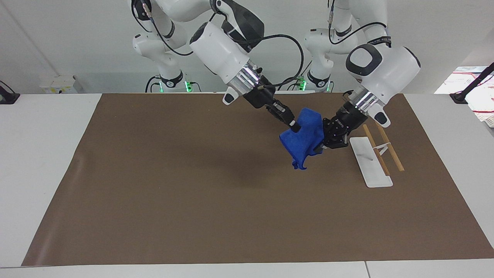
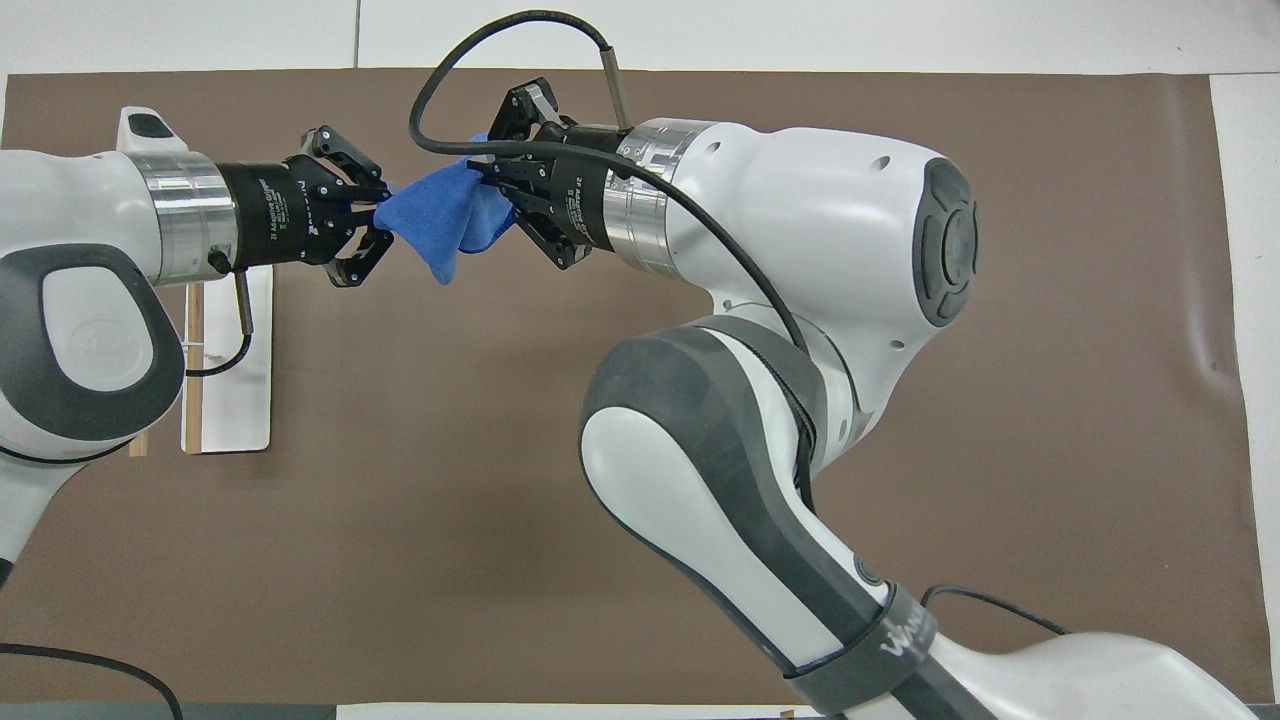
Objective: Right arm passes towel to left arm to hang
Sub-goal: 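Open the right gripper and withdraw it while the left gripper pulls the towel, then drape the towel over the wooden rack bar with the left gripper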
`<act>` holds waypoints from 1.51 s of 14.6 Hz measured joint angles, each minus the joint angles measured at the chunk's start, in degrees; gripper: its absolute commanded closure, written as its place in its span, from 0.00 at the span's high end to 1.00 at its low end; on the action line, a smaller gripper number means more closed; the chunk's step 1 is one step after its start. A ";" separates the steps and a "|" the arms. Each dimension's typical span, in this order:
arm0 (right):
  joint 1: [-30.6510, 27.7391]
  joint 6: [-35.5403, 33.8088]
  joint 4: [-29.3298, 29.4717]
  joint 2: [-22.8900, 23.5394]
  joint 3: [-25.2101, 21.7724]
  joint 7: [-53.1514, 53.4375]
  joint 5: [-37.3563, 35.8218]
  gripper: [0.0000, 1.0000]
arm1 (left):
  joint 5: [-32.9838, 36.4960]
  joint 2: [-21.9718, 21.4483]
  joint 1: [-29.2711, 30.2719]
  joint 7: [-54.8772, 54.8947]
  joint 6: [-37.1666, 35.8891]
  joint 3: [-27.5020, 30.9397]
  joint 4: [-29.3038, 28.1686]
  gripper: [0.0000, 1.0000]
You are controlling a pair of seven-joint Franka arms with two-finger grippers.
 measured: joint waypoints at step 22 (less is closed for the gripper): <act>-27.26 -43.91 -12.24 -16.40 -0.87 -54.04 -36.43 1.00 | 46.79 -1.40 16.20 36.99 -14.13 0.49 1.91 0.00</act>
